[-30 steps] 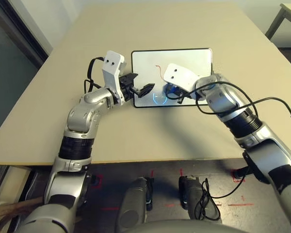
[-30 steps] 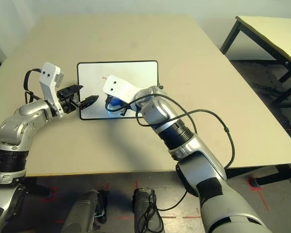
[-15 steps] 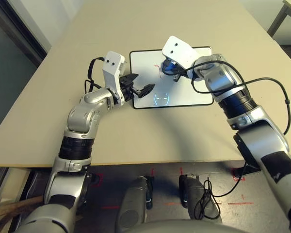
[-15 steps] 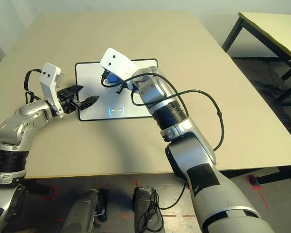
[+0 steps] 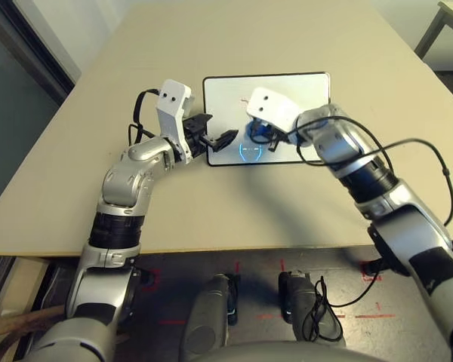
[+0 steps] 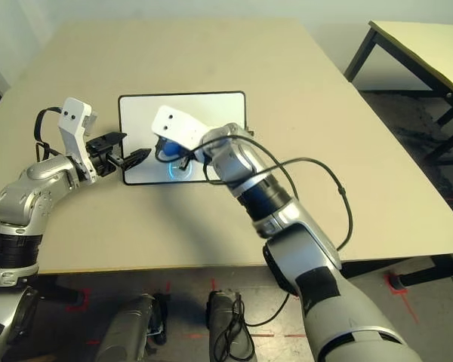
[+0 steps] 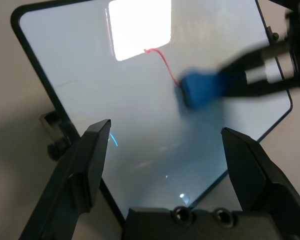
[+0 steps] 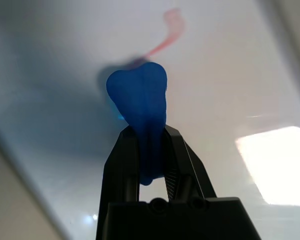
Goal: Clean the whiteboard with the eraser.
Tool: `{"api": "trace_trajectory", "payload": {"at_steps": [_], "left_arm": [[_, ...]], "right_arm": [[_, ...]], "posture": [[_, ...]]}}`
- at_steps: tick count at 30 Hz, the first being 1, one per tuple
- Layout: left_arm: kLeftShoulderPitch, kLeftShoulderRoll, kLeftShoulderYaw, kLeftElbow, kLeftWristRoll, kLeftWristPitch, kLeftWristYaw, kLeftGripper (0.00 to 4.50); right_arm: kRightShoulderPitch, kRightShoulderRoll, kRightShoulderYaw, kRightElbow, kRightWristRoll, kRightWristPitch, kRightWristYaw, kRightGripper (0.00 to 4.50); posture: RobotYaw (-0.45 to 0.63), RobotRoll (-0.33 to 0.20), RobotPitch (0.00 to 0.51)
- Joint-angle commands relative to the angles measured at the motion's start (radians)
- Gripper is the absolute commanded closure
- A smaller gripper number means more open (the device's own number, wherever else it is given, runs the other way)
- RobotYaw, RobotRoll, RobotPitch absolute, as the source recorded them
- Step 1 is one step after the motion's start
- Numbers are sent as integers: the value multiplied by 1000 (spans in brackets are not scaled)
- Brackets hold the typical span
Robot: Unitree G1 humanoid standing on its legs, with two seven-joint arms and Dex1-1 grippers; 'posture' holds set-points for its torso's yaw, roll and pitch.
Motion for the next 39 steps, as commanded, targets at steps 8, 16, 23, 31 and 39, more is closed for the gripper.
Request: {"api": "trace_trajectory", "payload": {"at_steps": [8,16,23,31,39], "left_arm": [[8,6,-4,-2,0,5,-2,0],[9,6,-3,-4,0,7,-1,0],[8,4,-4,-5,-1,7,1,0],[15,5,0,-11,-3,9,3,0],[16,2,-2,-11,-3,8,5,0]], "right_arm": [[123,-15,71,-137,-22,68,79,3910],[123,-17,79,-159,-32,79,92,3910],[-26,30,-17,57,-15,-40,-12,3910],[84,14,50,-62,-34,16,59,3910],[76,0,44,-70,-42,30,72,3910]], "posture": [[71,0,186],[71,0,186],[75,0,189],[80,0,191],[76,0,192]]}}
